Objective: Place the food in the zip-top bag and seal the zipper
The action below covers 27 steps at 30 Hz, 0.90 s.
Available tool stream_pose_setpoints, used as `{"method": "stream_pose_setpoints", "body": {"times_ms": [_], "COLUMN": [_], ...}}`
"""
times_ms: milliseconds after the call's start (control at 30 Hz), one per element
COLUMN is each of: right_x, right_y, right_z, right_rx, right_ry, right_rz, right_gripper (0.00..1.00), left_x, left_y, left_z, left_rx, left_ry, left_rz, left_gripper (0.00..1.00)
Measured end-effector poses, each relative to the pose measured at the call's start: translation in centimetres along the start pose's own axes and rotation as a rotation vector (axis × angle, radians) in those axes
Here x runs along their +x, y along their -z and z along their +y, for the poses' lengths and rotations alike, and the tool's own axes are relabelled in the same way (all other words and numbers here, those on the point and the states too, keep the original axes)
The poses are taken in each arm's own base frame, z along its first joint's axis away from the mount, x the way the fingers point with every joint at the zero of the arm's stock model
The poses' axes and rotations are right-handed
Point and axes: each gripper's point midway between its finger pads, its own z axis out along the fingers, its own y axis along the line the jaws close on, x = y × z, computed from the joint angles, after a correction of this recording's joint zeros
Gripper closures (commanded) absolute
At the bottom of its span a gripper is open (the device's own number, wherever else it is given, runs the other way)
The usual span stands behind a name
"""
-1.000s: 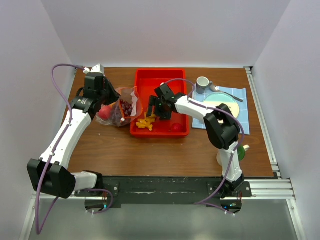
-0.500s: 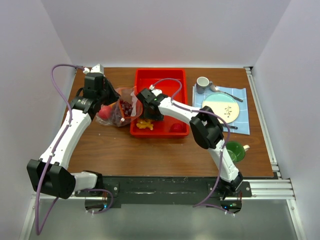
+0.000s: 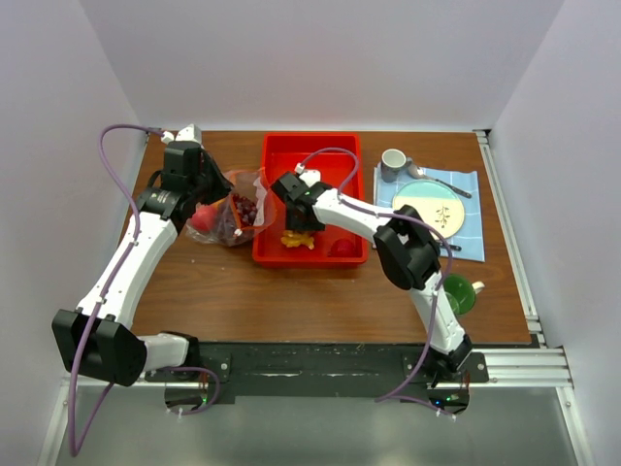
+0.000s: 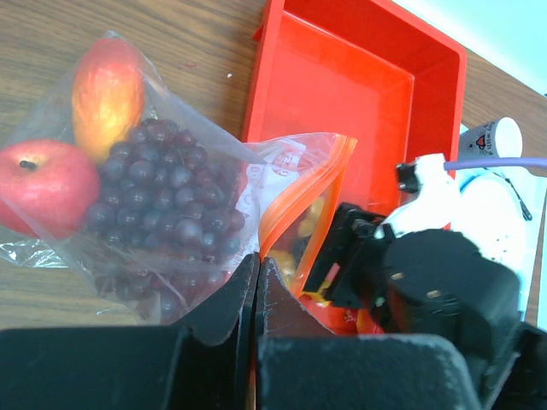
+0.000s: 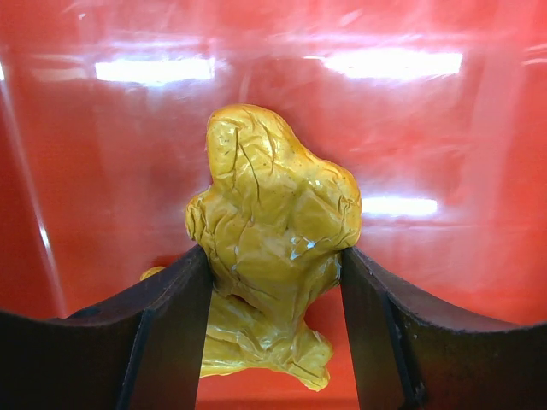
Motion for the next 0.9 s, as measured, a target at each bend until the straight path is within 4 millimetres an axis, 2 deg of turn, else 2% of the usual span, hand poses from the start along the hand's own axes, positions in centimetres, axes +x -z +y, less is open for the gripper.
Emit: {"method": "stream_pose_setpoints", "body": {"times_ms": [133, 200, 367, 500, 667, 900], "right_x": [-1.6, -3.0, -7.2, -9.0, -9.0, -6.0], "right_y": [0.7, 1.8, 5.6, 9.0, 11.8, 14.5], "right_z": [-1.4, -2.2, -2.4, -1.5, 1.0, 4.5], "right_rx": [-0.020, -0.044, -0.132, -0.228, -0.403, -0.604], "right_ry": [-0.017, -0.033, -0.069, -0.054, 0.019, 0.175], "right_rz": [-0.011, -0.025, -0.112, -0.155, -0.136, -0.048], "right_gripper": [0.75, 0.74, 0.74, 0.73, 0.72, 0.71], "left_x": [0.0, 0.0, 0.0, 0.0, 0.0, 0.0], "left_y": [0.0, 0.0, 0.0, 0.0, 0.0, 0.0], "left_z": [0.0, 0.0, 0.0, 0.0, 0.0, 0.0], "left_rx": [-0.001, -0.001, 0.000, 0.000, 0.000, 0.001], "left_ry": [0.000, 0.000, 0.000, 0.000, 0.000, 0.001], "left_rz": [0.000, 0.000, 0.000, 0.000, 0.001, 0.001], "left_gripper": [1.00, 1.00, 1.00, 1.00, 1.00, 1.00]}}
